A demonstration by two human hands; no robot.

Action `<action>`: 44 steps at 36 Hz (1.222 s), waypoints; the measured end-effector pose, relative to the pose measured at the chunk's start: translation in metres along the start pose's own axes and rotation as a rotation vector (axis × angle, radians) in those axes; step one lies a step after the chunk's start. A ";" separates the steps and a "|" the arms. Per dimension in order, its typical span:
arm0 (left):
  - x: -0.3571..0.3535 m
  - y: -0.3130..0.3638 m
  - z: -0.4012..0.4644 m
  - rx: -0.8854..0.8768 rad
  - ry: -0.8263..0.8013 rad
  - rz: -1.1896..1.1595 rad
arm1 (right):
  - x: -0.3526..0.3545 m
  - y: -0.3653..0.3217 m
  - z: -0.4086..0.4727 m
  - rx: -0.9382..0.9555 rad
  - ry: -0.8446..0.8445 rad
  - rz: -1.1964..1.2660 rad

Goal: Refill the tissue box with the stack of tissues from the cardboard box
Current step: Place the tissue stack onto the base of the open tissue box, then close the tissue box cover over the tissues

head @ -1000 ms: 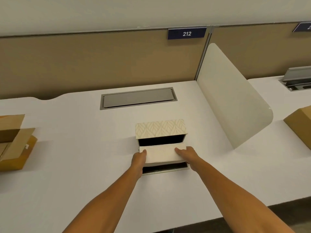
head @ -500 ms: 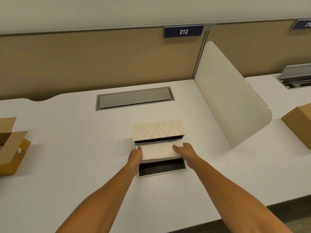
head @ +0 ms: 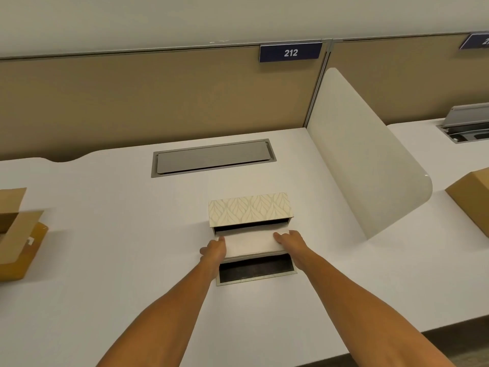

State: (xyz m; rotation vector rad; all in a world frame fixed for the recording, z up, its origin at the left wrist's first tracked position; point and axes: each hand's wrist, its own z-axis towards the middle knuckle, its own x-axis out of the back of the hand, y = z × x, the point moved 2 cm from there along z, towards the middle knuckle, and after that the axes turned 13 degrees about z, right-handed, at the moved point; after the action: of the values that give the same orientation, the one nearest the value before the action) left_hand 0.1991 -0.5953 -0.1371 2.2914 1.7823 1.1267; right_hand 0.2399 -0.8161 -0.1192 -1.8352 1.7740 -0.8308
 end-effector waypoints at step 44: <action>0.049 0.019 -0.020 -0.502 0.296 -0.089 | 0.032 -0.038 -0.018 0.337 -0.023 -0.012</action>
State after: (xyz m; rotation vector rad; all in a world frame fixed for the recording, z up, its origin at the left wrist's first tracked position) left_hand 0.2080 -0.5674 -0.0887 1.8122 1.4325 1.7298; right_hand 0.2545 -0.8439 -0.0767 -1.6280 1.5021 -1.0380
